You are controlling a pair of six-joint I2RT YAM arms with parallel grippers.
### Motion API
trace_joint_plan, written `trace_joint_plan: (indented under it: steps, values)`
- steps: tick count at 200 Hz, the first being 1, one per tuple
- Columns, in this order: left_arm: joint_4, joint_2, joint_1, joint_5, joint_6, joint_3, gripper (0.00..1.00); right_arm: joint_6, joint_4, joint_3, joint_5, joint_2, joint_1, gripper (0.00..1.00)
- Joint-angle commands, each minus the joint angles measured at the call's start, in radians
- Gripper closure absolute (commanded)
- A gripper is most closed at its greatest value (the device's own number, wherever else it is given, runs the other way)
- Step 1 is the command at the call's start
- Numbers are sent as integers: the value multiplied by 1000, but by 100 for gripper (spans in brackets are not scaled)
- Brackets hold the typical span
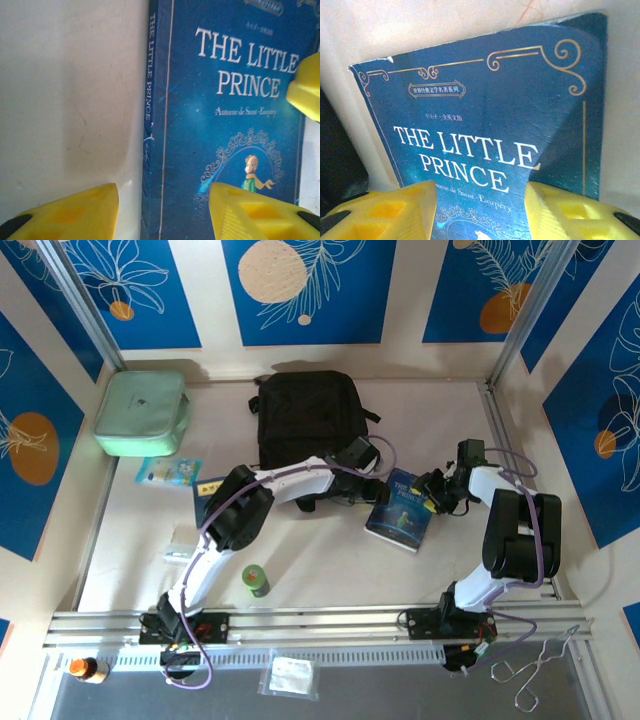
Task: Pack the student bag
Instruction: Pick up the book from the middle-right of the table.
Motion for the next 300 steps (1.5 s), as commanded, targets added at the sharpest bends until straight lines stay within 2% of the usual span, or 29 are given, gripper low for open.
trace_joint_plan:
  steps: [1,14,29,43,62,87,112,126,153,208,300]
  values:
    - [-40,30,-6,27,-17,40,51,-21,7,-19,-42,24,7,50]
    - [-52,44,-6,28,-17,52,52,-19,13,-20,-49,28,6,50]
    - [-49,53,-7,51,-20,58,62,-18,15,-22,-58,35,6,50]
    - [-38,58,-6,67,-28,58,65,-16,17,-23,-62,41,6,50]
    - [-42,68,-7,75,-34,65,64,-4,24,-28,-79,45,5,50]
    - [-42,87,-5,99,-47,78,57,25,36,-38,-96,52,6,50]
    - [9,96,-4,247,-48,97,57,64,59,-58,-121,49,6,50]
    - [36,69,-4,283,-44,93,57,86,68,-67,-118,44,4,50]
    - [53,-8,4,288,-26,84,59,125,91,-87,-111,30,1,50]
    - [188,-110,9,300,-91,-23,67,186,140,-128,-110,-15,-2,50]
    - [211,-25,11,296,-188,-22,64,238,216,-183,-157,-47,-5,51]
